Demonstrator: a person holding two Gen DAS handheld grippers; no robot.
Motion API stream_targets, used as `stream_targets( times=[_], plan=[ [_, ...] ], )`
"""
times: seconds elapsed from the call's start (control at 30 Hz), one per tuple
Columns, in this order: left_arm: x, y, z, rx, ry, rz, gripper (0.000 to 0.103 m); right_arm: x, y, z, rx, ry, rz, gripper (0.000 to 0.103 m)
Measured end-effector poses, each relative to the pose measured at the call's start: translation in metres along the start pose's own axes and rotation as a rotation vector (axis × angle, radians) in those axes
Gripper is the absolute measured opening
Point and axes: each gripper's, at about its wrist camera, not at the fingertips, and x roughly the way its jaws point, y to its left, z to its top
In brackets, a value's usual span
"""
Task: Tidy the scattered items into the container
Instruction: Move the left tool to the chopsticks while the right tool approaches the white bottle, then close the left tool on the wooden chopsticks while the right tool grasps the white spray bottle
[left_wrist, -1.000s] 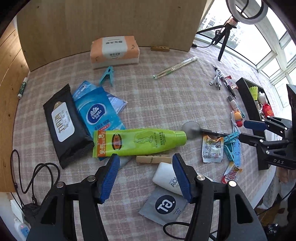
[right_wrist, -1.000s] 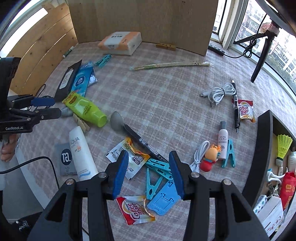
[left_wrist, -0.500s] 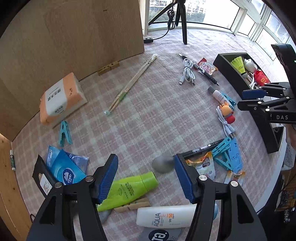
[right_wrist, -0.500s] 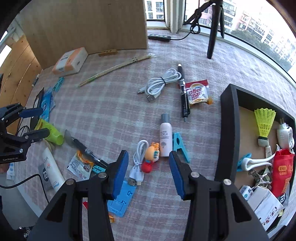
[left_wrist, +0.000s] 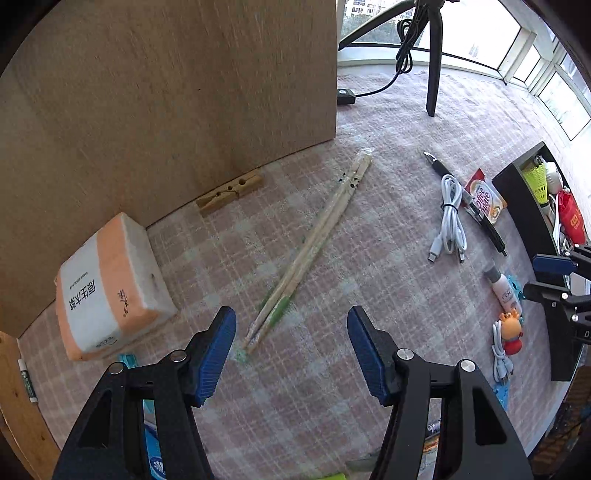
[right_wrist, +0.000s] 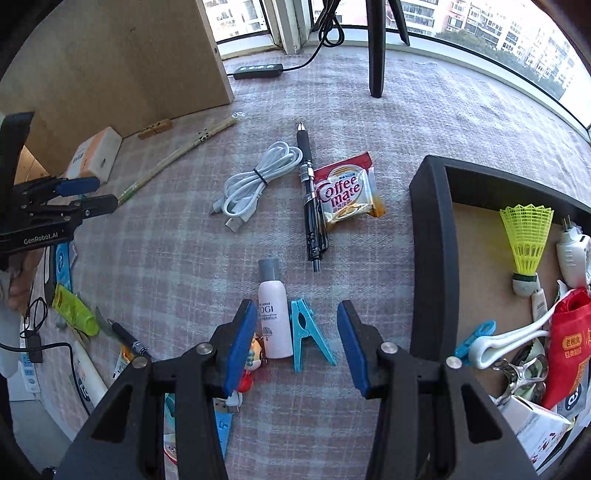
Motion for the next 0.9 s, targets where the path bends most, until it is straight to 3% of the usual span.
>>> stream_targets(
  times=[0.4,0.67,0.8,0.87,0.9],
  plan=[
    [0.042,-0.013,0.031,0.102,0.070,0.047,0.060,0.032,0.022,0.019,-0.117,0.075,-0.036,0.045],
    [0.050,-0.017,0.044,0.125,0.084,0.017,0.062,0.044,0.027,0.020,-0.170,0.114,-0.054,0.044],
    [0.051,-0.022,0.044,0.132,0.096,-0.011,0.052,0.046,0.026,0.019,-0.186,0.126,-0.061,0.037],
    [0.049,-0.027,0.043,0.150,0.099,-0.018,0.039,0.046,0.025,0.019,-0.185,0.132,-0.065,0.030],
    [0.048,-0.031,0.041,0.158,0.100,-0.016,0.023,0.046,0.024,0.019,-0.181,0.135,-0.065,0.028]
  ],
)
